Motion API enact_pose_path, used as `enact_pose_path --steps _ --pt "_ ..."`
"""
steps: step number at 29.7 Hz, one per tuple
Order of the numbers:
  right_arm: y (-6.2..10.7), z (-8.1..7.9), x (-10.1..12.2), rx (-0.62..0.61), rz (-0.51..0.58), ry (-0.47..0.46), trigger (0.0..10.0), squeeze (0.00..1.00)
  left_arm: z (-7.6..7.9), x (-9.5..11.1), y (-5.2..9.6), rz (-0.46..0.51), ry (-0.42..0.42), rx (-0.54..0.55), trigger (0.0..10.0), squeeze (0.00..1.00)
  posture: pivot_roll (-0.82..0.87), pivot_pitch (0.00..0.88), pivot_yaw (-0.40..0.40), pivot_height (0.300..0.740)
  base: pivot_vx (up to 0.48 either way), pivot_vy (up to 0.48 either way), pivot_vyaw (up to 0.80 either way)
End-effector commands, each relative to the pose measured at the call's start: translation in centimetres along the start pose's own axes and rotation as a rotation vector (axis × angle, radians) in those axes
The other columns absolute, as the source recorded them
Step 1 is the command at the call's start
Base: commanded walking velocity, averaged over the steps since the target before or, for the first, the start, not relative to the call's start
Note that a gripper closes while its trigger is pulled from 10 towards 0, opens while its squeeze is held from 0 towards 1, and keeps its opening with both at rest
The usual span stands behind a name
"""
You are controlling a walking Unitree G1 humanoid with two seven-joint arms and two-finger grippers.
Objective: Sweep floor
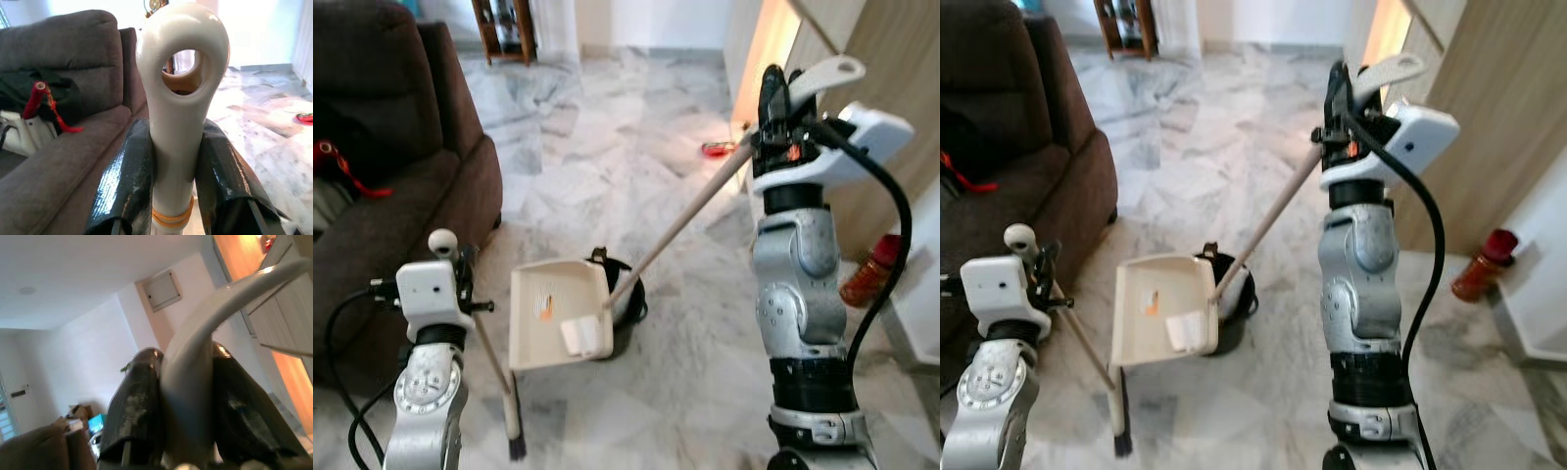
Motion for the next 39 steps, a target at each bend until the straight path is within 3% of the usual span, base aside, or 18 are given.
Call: enact_pose_path --steps 1,22,31,35,39 --pt "-0.6 -0.4 2.4 0.006 0.094 -0.005 10.0 0.00 0.0 1.4 -0.2 0.062 -0.007 -0.006 10.0 0.00 0.03 0.063 0.009 0.740 0.480 0.000 0.00" --pt "-0.5 -0.7 2.1 0.019 0.080 -0.019 10.0 0.00 -0.2 1.6 -0.2 0.071 -0.007 -0.001 10.0 0.00 0.03 0.067 0.009 0.740 0.456 0.000 0.00" --pt "-0.2 -1.0 2.5 0.037 0.101 -0.025 10.0 0.00 0.1 1.8 -0.1 0.086 0.007 -0.011 10.0 0.00 0.03 0.068 0.010 0.740 0.035 0.000 0.00" --pt "0.3 -2.6 3.3 0.148 0.156 0.047 10.0 0.00 0.1 1.8 -0.1 0.087 0.010 -0.013 10.0 0.00 0.03 0.071 0.009 0.740 0.000 0.000 0.00" --pt "1.0 -4.7 3.3 0.238 0.170 0.059 10.0 0.00 0.1 1.8 -0.1 0.089 0.011 -0.014 10.0 0.00 0.03 0.073 0.009 0.740 0.000 0.000 0.00"
Point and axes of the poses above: a point about 5 cm out from each wrist's last joint towards the gripper, its own y axis pointing back from the gripper into the wrist, its own x axis along the axis of the wrist's last joint, z = x × y, the point moved 3 cm from there along -y, pointing out of the wrist towards the gripper, and after that the axes turned 7 degrees about y, right-handed, at the moved point
